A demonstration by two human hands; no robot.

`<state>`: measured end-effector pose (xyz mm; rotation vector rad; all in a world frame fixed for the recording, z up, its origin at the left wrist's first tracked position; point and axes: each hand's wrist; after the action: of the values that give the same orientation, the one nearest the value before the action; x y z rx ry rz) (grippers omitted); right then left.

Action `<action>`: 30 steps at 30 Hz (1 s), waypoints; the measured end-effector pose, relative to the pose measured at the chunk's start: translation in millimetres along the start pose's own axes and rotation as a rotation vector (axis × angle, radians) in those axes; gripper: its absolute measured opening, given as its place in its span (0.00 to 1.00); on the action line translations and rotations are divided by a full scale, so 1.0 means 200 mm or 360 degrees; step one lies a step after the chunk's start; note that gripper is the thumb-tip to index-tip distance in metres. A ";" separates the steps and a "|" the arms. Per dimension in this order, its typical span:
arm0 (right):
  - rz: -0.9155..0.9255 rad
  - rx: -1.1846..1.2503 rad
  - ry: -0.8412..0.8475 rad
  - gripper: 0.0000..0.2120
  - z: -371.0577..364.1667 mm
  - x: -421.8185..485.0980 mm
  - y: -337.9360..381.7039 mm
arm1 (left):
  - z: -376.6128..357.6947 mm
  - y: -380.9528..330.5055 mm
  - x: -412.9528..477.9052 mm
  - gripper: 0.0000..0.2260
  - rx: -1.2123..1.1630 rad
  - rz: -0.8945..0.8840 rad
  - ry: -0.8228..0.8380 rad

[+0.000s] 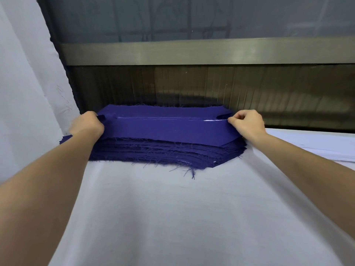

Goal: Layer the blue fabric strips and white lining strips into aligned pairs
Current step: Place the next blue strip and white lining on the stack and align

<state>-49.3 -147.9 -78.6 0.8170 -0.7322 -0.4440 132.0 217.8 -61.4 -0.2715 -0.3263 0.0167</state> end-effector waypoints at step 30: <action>0.0264 -0.0318 0.0416 0.05 -0.06 0.22 0.19 | -0.09 -0.85 -0.32 0.11 -0.0200 -0.1192 -0.0064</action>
<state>-7.3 -146.4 -36.2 0.6065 -0.4987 -0.2504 71.5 46.3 -52.9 -0.2600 -0.4540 -0.7386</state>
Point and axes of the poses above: each hand's wrist, its own x-axis towards the middle knuckle, its own z-axis out of the back of the hand, y = z × x, and after that the axes turned 5 degrees about x, right-handed
